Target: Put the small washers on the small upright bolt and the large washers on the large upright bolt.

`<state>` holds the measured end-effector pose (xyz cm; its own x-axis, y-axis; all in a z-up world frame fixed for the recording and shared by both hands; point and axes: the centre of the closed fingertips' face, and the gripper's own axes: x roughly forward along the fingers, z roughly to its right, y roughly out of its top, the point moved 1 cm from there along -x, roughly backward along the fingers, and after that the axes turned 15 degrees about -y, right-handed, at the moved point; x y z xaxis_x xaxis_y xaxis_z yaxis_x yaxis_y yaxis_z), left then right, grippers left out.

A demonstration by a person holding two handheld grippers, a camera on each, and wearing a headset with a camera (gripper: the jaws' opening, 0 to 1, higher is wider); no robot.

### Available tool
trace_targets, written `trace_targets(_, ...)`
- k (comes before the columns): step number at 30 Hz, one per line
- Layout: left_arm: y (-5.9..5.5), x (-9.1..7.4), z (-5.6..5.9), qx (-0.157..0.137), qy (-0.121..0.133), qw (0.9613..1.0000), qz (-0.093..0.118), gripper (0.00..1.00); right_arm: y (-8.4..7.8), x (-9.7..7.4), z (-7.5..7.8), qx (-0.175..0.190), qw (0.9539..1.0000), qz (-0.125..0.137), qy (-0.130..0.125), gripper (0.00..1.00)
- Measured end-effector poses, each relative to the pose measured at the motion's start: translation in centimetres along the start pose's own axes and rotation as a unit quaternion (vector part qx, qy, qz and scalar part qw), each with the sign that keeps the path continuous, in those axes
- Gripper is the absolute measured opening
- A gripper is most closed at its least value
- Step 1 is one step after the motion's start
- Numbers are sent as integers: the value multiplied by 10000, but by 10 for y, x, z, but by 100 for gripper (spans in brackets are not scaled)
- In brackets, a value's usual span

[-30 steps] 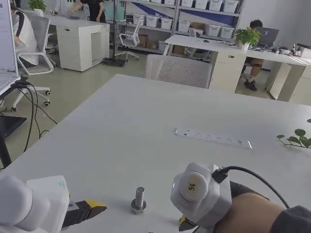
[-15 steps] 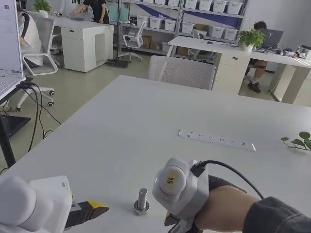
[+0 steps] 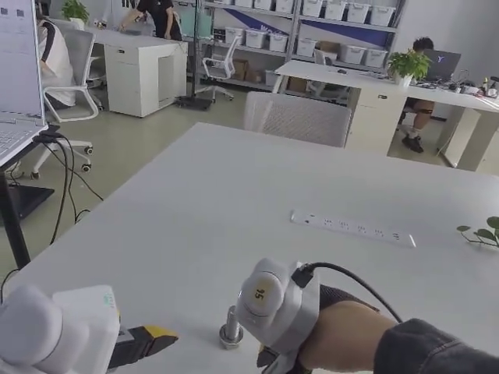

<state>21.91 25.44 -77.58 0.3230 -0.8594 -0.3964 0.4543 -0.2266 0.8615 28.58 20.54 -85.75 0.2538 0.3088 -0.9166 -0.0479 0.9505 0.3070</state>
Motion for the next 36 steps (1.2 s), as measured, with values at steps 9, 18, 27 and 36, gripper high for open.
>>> trace_targets(9,-3,-1,-1,-28,5,10000,-6,92,-3,10,-1,-8,10000,-69,44,26)
trace_targets(18,-3,-1,-2,-51,9,10000,1,92,-2,13,-1,11,10000,-63,76,25)
trace_targets(27,-4,-2,-3,-62,8,10000,2,92,-2,15,0,-58,9999,-65,51,22)
trace_targets(36,-3,-2,-4,-68,10,10000,18,92,-2,15,-1,-204,9998,-73,17,18)
